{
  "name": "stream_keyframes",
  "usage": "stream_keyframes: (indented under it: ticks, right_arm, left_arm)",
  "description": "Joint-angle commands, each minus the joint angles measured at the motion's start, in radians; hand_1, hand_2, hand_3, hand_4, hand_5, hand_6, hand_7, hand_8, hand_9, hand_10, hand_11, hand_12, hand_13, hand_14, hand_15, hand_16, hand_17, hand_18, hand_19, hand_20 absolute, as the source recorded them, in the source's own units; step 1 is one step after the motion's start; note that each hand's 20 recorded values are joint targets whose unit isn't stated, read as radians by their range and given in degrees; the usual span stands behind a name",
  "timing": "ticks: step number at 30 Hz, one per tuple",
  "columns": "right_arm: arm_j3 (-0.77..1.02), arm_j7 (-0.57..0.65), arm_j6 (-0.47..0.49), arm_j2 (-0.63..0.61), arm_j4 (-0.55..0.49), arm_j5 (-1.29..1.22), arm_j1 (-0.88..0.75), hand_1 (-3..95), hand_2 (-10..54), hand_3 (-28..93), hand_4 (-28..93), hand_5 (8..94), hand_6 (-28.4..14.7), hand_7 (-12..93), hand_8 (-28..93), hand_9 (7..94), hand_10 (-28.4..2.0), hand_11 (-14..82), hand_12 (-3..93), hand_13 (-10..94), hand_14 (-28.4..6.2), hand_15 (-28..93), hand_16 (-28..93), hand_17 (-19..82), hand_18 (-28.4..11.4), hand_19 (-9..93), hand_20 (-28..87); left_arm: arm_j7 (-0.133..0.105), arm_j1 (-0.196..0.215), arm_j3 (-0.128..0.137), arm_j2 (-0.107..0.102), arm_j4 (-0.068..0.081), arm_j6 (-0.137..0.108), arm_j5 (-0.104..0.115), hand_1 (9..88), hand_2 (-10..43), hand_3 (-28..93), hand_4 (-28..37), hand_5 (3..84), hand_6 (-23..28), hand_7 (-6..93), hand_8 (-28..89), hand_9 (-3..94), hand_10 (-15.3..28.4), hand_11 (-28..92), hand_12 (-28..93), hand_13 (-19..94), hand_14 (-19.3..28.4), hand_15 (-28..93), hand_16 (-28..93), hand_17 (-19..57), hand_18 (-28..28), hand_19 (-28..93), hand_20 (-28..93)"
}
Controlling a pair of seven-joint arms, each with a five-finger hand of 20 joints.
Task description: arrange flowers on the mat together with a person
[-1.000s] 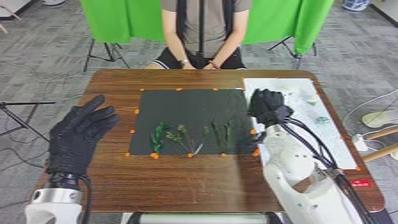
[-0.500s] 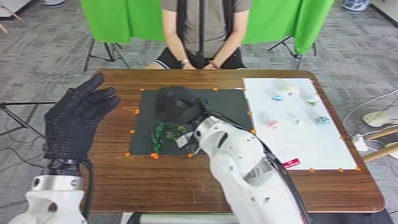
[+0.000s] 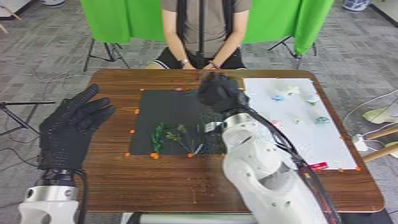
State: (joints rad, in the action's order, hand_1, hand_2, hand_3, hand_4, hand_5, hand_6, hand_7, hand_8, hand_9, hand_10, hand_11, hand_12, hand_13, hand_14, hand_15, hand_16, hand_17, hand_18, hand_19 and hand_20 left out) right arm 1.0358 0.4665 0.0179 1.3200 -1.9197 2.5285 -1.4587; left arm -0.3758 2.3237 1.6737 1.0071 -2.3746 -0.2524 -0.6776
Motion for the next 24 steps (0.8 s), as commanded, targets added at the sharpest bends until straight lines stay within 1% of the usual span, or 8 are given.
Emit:
stream_keyframes:
  ticks: [1, 6, 7, 8, 12, 15, 16, 24]
  right_arm:
    - [0.128, 0.217, 0.065, -0.160, 0.023, 0.034, -0.067, 38.2, -9.5, 81, -28, 60.8, 1.2, 14, -13, 79.0, -13.2, 24.1, 15.8, 72, -9.6, 54, 13, 19, -18.9, 73, 8]
    - [0.175, 0.321, 0.145, -0.194, 0.026, 0.047, -0.110, 36.5, -9.5, 81, -28, 57.9, 1.1, 14, -13, 77.8, -13.8, 24.2, 15.4, 72, -10.2, 55, 13, 18, -19.5, 73, 9]
    - [0.180, 0.339, 0.153, -0.200, 0.026, 0.044, -0.118, 36.4, -9.5, 80, -28, 57.2, 0.9, 13, -13, 77.7, -13.8, 24.2, 15.3, 72, -10.3, 55, 13, 18, -19.7, 73, 9]
    - [0.186, 0.350, 0.164, -0.202, 0.025, 0.037, -0.126, 36.2, -9.5, 80, -28, 56.7, 0.8, 13, -13, 77.7, -14.1, 24.1, 15.2, 72, -10.5, 55, 13, 18, -19.9, 74, 9]
    - [0.201, 0.364, 0.231, -0.207, 0.022, 0.045, -0.144, 35.6, -9.5, 80, -28, 55.2, 0.3, 13, -13, 77.7, -14.7, 24.4, 15.3, 72, -10.9, 58, 13, 18, -20.6, 75, 10]
    - [0.210, 0.357, 0.283, -0.199, 0.011, 0.023, -0.157, 35.3, -9.5, 80, -28, 54.6, 0.3, 12, -12, 77.4, -14.8, 24.8, 15.5, 72, -11.0, 60, 12, 18, -20.7, 75, 10]
    - [0.209, 0.350, 0.294, -0.195, 0.010, 0.022, -0.160, 35.2, -9.5, 80, -28, 54.6, 0.3, 12, -12, 77.1, -14.9, 24.9, 15.5, 72, -11.0, 60, 12, 18, -20.7, 75, 10]
    - [0.149, 0.327, 0.265, -0.197, 0.037, 0.070, -0.148, 34.9, -9.5, 80, -28, 53.4, 1.2, 12, -12, 74.3, -15.5, 23.0, 14.3, 70, -11.4, 59, 11, 18, -20.9, 75, 10]
  left_arm:
    - [0.005, 0.014, 0.004, 0.012, -0.003, -0.010, 0.010, 23.1, 11.9, 75, -28.2, 43.6, 13.6, 11.0, -8, 42.6, 24.9, 32, 11, 33, 28.4, 59, -14, -1.5, 28.4, 82, -28]
    - [0.011, 0.012, 0.003, 0.015, -0.004, -0.008, 0.009, 23.0, 11.9, 75, -28.2, 43.6, 13.7, 11.0, -8, 42.4, 24.9, 32, 11, 33, 28.4, 59, -14, -1.6, 28.4, 81, -28]
    - [0.029, 0.012, 0.010, 0.041, -0.007, 0.002, -0.008, 23.1, 11.9, 75, -28.2, 43.6, 13.7, 10.9, -8, 42.4, 24.9, 32, 11, 33, 28.4, 59, -14, -1.6, 28.4, 81, -28]
    - [0.024, 0.016, 0.010, 0.039, -0.008, 0.000, -0.008, 23.0, 11.9, 75, -28.2, 43.6, 13.7, 10.9, -9, 42.4, 24.9, 32, 11, 33, 28.4, 59, -14, -1.6, 28.4, 81, -28]
    - [0.056, 0.015, 0.022, 0.081, -0.008, 0.027, -0.042, 23.1, 12.0, 75, -28.2, 43.6, 13.8, 10.9, -8, 42.3, 24.9, 32, 11, 33, 28.4, 59, -14, -1.7, 28.4, 81, -28]
    - [0.057, 0.009, 0.016, 0.078, -0.007, 0.025, -0.036, 23.1, 12.0, 75, -28.2, 43.6, 13.7, 10.9, -8, 42.3, 24.9, 32, 11, 32, 28.4, 59, -14, -1.7, 28.4, 81, -28]
    - [0.062, 0.007, 0.018, 0.087, -0.007, 0.033, -0.040, 23.1, 11.9, 75, -28.2, 43.5, 13.8, 10.9, -8, 42.4, 24.9, 32, 11, 32, 28.4, 59, -14, -1.7, 28.4, 81, -28]
    - [0.081, -0.004, 0.014, 0.098, -0.002, 0.036, -0.047, 23.1, 12.0, 75, -28.2, 43.5, 13.8, 10.9, -8, 42.3, 25.0, 32, 11, 32, 28.4, 59, -14, -1.8, 28.4, 81, -28]
